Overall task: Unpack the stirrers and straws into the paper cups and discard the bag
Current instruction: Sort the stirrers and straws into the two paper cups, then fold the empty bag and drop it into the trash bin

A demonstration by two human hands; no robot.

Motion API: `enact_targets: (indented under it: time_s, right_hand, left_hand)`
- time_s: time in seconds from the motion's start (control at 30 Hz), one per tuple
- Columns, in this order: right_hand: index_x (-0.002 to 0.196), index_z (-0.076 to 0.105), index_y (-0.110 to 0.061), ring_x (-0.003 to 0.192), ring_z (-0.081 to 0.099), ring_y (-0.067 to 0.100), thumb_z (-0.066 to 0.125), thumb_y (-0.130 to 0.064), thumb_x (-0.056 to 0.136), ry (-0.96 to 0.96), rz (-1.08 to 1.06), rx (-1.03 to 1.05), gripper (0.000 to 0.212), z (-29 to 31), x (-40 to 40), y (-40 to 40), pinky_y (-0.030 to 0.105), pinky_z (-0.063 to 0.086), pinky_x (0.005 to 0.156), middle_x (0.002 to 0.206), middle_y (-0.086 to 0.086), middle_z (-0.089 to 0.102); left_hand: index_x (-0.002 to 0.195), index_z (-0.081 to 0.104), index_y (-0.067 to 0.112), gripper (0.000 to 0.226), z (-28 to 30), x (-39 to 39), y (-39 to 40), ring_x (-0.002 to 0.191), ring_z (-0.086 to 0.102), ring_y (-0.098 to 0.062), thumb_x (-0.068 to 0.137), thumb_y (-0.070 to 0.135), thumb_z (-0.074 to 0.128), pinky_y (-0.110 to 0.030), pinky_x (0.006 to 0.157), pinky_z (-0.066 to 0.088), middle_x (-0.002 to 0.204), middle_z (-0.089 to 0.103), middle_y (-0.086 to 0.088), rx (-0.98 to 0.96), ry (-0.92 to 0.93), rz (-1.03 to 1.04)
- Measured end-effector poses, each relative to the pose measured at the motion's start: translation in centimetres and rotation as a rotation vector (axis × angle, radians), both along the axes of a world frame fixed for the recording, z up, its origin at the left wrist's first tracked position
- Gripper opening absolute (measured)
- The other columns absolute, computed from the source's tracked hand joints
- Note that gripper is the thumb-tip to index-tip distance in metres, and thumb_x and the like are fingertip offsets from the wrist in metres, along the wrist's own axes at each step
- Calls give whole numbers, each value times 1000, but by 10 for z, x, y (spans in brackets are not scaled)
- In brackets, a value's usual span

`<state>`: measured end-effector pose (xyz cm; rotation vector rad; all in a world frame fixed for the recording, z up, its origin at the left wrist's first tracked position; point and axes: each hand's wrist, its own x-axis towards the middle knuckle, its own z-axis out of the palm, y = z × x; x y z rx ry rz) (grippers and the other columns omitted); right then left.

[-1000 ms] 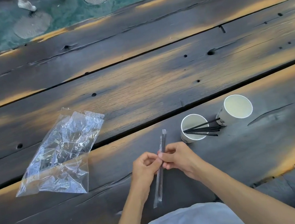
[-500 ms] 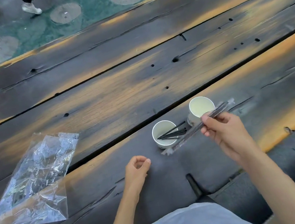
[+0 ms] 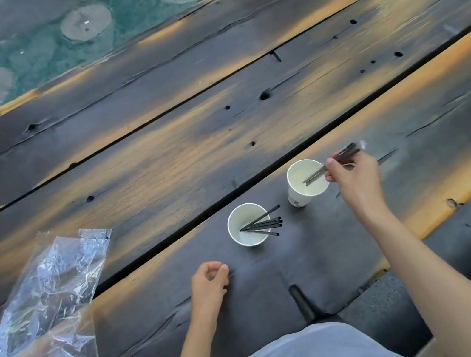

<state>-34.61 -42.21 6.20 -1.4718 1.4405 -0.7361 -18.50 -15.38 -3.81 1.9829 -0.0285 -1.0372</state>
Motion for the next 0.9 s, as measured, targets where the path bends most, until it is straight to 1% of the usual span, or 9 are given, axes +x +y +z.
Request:
enact_targets:
  time_s: [0.17,0.3,0.37,0.47,0.5,0.57,0.63,0.73,0.9]
  right_hand:
    - [83,68,-8,78,72,27,65,-21,83,142,86,67,13,-24,7,1,45,56,80,70,6,72]
    - [80,65,-8,81,70,29,68,-23,81,177,131,81,16,-23,6,-1,38,51,75,73,11,73]
    - [83,65,-9,80,71,29,67,-30,79,173,127,64,21,-13,5,-1,36,50,74,81,15,73]
    - [113,63,-3,75,73,28,67,-28,84,118,94,1,38,14,9,1,42,55,80,111,20,68]
    - [122,59,0,73,73,28,66,-24,87,96,71,-36,44,23,12,2,42,56,79,121,18,64]
    - [134,52,-5,67,72,26,63,-24,88,60,28,-111,51,43,19,6,40,58,75,132,10,56]
    - [132,54,-10,61,70,25,59,-25,90,-6,25,-157,45,61,27,13,41,58,68,130,7,57]
    - [118,62,-8,60,69,23,53,-20,93,-112,69,-157,29,80,50,38,39,57,63,114,13,64]
    - [107,64,-8,63,64,22,51,-8,95,-255,315,-16,17,89,103,110,29,55,58,94,10,67]
  left_hand:
    - [87,64,13,7,-1,1,4,73,61,-19,94,14,62,-30,67,50,79,66,-6,26,11,41]
    - [88,64,12,8,1,5,10,74,62,-19,94,15,61,-30,67,50,80,66,-7,32,7,75]
    - [89,64,12,8,1,8,16,75,62,-19,95,15,60,-30,68,51,82,67,-7,32,7,95]
    - [93,65,10,7,1,15,27,75,63,-19,95,16,61,-28,66,51,87,69,-10,29,16,150]
    - [95,65,10,8,1,18,33,76,64,-19,96,17,61,-28,66,51,90,70,-11,23,19,182]
    - [99,65,10,9,2,27,46,79,66,-21,96,18,60,-30,69,54,93,71,-10,16,18,252]
    - [99,65,11,8,3,36,61,81,66,-22,96,17,60,-33,71,55,94,71,-10,11,19,346]
    - [97,63,10,7,2,54,91,77,65,-24,97,11,56,-31,67,54,93,69,-11,-6,40,575]
    - [100,61,7,7,-1,71,147,68,61,-21,98,10,56,-29,61,50,87,66,-13,-41,120,872]
